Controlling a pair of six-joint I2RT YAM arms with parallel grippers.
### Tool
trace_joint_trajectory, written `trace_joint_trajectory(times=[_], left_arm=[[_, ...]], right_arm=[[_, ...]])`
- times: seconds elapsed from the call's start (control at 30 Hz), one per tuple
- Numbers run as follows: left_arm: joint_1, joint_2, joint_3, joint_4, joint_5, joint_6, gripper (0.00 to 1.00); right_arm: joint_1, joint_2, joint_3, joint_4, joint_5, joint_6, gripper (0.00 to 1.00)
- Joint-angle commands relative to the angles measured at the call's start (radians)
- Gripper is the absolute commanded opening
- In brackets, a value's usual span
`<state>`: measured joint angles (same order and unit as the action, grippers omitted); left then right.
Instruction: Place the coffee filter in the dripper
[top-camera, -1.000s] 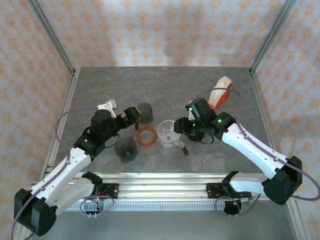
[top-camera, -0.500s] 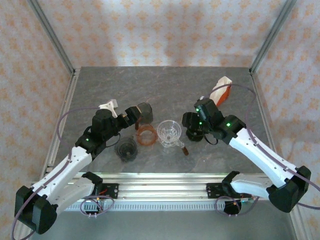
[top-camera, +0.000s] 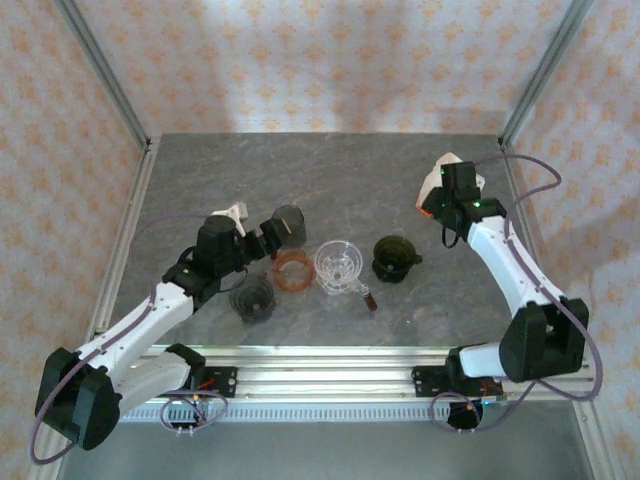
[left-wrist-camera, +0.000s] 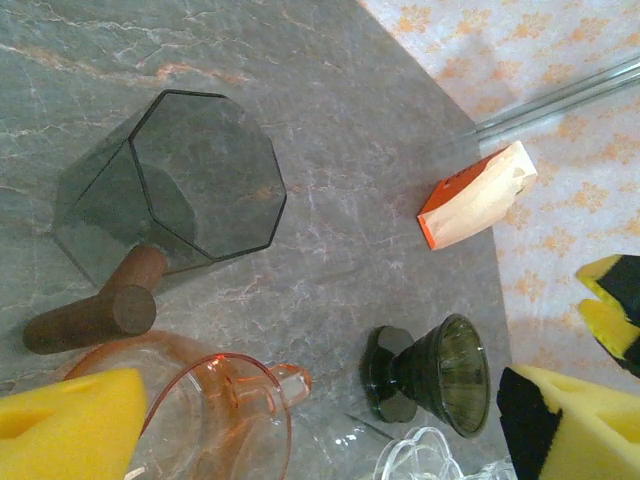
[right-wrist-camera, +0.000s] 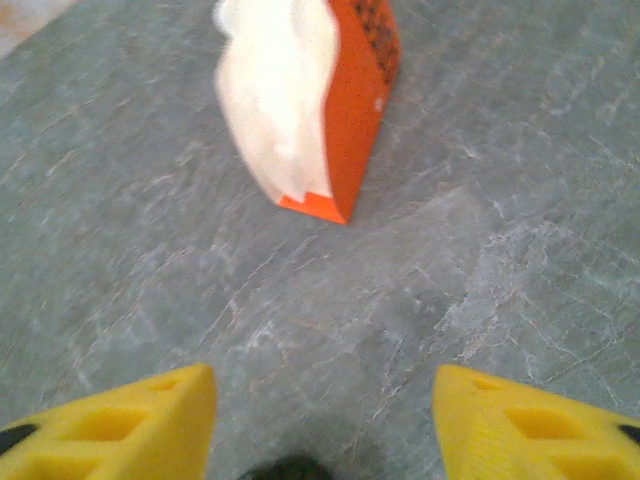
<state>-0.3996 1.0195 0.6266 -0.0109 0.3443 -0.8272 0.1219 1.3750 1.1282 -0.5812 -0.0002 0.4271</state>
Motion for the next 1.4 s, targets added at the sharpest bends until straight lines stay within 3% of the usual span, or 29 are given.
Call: trace_joint_trajectory(times=[0.0, 0.37, 1.37], left_arm=[[-0.008, -0.016, 0.005, 0.018, 0.021, 0.022, 0.93], [-0.008, -0.036, 0.005, 0.007, 0.013, 0.063, 0.93], [-0.008, 0.036, 0.020, 0.032, 0.012, 0.075, 0.94]], right_arm=[[-0.057, 0.074, 0.072, 0.046, -0.011, 0.006, 0.50], [-0.101, 0.343, 0.236, 0.088, -0.026, -0.037, 0.42], [-0.126, 0.520, 0.339, 0.092, -0.025, -0.110, 0.26]])
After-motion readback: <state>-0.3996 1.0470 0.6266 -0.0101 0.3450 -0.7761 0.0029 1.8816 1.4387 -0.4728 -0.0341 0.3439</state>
